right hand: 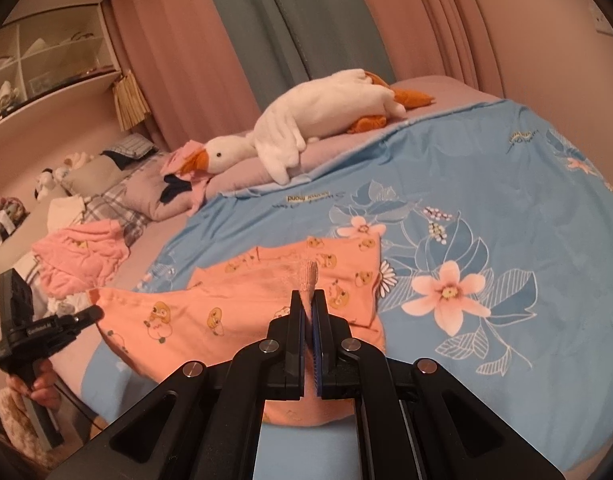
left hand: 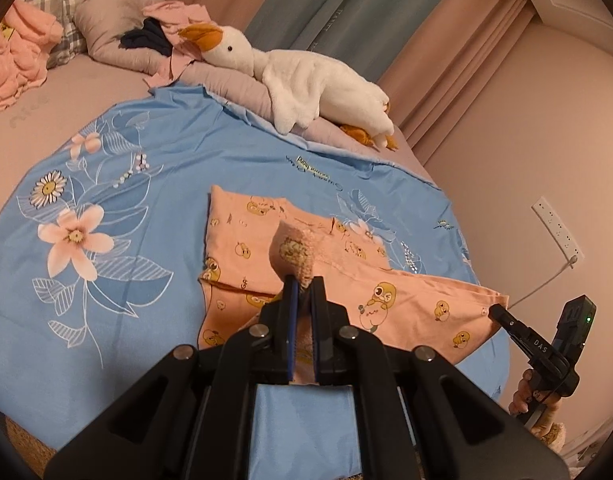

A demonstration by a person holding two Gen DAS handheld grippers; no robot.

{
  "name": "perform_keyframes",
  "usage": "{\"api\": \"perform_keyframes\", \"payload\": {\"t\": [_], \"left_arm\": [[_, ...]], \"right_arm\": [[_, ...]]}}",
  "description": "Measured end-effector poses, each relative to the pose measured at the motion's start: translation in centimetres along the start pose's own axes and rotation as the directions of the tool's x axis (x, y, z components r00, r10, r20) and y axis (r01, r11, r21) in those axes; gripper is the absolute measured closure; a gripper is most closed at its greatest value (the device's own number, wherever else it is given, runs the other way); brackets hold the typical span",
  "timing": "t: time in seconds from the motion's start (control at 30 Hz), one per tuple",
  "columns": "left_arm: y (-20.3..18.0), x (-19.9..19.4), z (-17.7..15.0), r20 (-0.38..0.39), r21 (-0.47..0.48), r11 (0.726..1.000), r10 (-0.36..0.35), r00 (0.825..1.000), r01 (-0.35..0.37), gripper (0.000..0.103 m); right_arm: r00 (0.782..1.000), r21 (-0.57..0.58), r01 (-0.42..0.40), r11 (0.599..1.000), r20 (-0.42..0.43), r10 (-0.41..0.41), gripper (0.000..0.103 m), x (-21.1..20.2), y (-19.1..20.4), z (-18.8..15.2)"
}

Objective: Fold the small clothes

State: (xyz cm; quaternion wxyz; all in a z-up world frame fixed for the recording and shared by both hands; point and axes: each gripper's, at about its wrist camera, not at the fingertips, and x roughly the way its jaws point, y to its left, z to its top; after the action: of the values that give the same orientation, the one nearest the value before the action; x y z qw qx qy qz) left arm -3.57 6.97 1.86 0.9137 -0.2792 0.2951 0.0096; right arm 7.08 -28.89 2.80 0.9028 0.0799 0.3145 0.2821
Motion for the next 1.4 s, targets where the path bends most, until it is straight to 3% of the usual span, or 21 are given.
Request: {"api": "perform_keyframes", "payload": {"t": [0.43,0.7,1.1,1.4], "left_arm": [[0.4,0.3,1.5,0.011,0.004,1.000,0.022,1.000,-0.022,0.098],[1.1,0.5,2.7,0.032,-0.034,0.999,0.034,0.999,-0.033,0.098],[1.8,3.4,5.2,0.004,-0.022,0.998,0.054,0.999,-0.054,0.098],[2.4,6.5,7.4,-0.019,-0.014,0.997,0.077,0.997,-0.077,0.098]], "right_arm": [[0.999,0.002,-0.028,1.000,0.030,0.028,0.098,0.4,0.4,1.7],[0.999,0.002,-0.035,0.999,-0.012,0.035,0.098,2.8,0.7,3.4],[1.000,0.066,-0.021,0.998,0.016,0.020,0.098,5.2,-0.4,4.9],[1.000,0.061,-0.003,0.998,-0.016,0.004,0.098,8.2,-0.8,6.8]]}}
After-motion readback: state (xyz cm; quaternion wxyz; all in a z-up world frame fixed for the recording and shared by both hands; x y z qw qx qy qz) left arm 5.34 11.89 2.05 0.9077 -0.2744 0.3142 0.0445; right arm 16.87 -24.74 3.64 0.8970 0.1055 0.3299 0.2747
